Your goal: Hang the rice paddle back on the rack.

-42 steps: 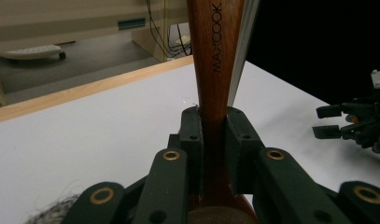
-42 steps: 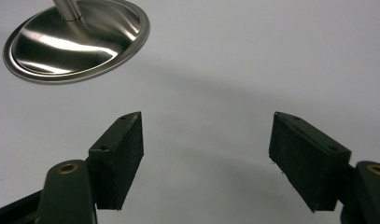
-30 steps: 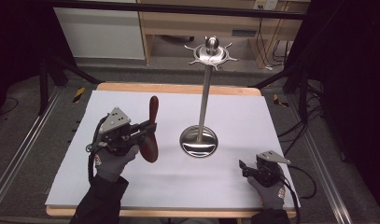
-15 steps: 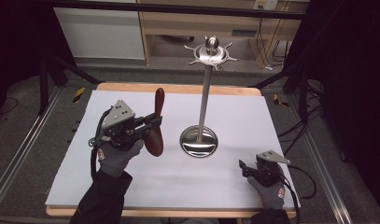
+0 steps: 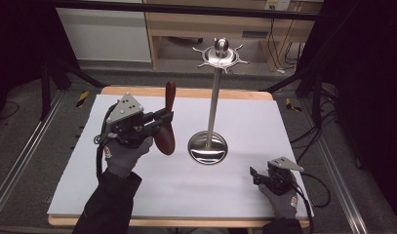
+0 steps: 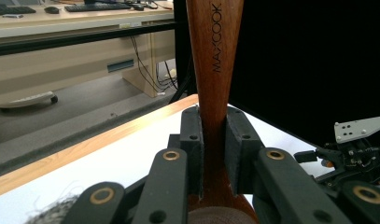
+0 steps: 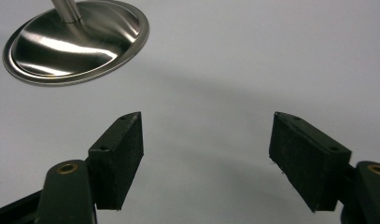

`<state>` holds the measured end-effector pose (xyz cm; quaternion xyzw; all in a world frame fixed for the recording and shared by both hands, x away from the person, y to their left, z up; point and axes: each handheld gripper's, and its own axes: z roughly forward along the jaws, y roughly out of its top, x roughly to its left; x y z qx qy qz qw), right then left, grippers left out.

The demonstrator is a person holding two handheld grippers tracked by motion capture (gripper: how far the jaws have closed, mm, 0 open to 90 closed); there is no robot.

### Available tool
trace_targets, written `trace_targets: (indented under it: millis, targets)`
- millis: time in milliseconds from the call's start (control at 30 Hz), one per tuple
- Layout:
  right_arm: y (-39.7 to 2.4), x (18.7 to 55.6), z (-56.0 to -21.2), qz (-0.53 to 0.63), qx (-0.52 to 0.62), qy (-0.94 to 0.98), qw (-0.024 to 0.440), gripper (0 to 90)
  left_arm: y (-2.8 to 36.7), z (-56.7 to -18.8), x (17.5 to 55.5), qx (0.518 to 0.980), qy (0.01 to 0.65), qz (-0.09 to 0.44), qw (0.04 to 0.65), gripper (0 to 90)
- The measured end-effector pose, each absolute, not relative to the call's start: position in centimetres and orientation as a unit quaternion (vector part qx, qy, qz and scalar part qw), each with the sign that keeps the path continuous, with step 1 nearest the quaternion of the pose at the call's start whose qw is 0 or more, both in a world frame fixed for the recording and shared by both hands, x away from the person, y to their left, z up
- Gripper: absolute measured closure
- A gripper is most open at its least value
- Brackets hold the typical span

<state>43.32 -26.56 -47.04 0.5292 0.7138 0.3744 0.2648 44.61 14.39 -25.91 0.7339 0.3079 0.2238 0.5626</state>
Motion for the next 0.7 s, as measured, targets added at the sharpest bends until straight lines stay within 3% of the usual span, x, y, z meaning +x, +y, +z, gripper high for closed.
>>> trace_targets:
  millis: [700]
  targets:
    - [-26.7,43.3,-47.0,0.376,0.531,0.712,0.264,26.3,12.6,-24.0,45.9,0.733,0.293,0.228,0.57,78.2]
